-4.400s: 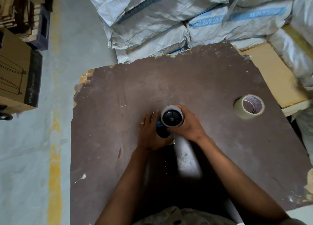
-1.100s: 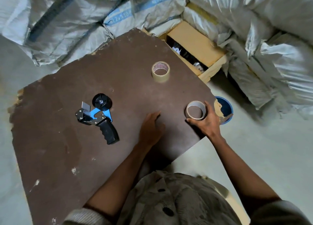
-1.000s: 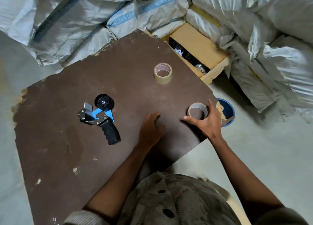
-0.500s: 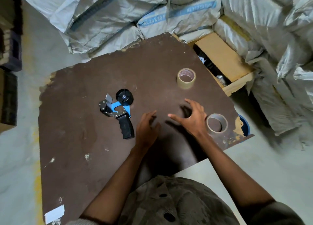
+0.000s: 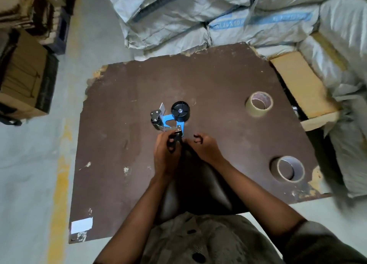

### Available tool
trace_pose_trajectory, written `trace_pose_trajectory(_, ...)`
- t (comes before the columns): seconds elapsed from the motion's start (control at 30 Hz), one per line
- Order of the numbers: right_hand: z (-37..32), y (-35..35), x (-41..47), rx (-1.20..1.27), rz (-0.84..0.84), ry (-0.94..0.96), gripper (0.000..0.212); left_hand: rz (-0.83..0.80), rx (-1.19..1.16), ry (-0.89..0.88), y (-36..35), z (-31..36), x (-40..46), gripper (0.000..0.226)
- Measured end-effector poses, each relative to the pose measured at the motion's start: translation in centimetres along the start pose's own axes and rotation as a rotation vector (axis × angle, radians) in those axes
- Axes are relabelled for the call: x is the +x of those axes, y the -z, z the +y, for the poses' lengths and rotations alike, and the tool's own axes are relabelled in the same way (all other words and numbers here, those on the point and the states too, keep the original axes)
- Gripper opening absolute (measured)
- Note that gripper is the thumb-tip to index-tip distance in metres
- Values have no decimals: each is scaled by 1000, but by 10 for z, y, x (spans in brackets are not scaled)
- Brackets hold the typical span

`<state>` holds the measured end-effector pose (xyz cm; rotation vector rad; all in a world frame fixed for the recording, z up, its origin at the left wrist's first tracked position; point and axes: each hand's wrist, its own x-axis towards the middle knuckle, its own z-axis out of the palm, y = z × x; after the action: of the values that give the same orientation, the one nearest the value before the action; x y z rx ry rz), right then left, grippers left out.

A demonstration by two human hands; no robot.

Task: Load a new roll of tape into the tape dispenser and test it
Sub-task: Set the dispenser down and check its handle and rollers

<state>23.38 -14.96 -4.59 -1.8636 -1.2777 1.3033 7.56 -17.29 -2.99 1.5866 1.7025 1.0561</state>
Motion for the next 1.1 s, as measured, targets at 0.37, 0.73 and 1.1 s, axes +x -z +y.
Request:
trace_pose_trajectory(0.37,-11,-66,47,241,-209,-352,73,34,-86,265,25,-40,20,34)
trace_pose_trajectory(0.73,-27,-72,37,604,-327,-446,23,89,-491,731,24,-74,37,34)
trace_pose_trajectory(1.1,-110,-20,9,790,-459,-329,11,129,-939,874,53,10,65,15)
